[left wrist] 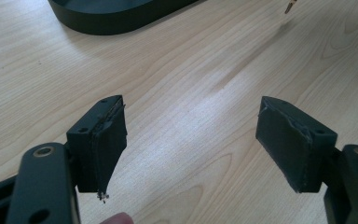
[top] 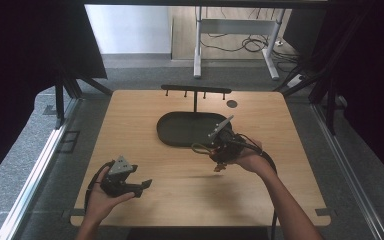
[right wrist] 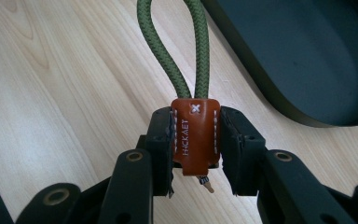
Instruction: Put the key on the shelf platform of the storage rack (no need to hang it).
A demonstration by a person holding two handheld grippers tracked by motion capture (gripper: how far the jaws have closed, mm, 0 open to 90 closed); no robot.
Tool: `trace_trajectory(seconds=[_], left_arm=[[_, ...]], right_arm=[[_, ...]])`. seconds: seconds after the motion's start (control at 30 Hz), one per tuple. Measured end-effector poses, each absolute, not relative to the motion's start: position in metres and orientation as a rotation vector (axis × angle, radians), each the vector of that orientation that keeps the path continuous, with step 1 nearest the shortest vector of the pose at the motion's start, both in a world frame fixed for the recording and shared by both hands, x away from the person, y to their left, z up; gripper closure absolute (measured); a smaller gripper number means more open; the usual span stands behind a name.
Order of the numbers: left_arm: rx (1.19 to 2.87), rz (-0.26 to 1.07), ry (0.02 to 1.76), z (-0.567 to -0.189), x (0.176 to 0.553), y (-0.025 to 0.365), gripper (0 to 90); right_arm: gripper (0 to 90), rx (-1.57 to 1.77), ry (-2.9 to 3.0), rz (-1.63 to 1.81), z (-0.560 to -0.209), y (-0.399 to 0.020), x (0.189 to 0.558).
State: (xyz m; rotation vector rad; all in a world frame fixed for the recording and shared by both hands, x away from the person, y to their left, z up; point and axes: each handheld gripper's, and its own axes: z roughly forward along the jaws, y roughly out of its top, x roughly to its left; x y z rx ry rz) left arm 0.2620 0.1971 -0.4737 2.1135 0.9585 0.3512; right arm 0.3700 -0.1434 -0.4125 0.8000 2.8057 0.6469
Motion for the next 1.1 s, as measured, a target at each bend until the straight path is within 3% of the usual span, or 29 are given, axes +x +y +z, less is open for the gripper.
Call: trace_trajectory(seconds=[1.1], left_arm=[[2.111,0.349,0.96,-0.473,0.262,0.198,24.7]], right_arm=[[66.7,0.885,2.771,0.639,-0.404,-0.148,0.4]])
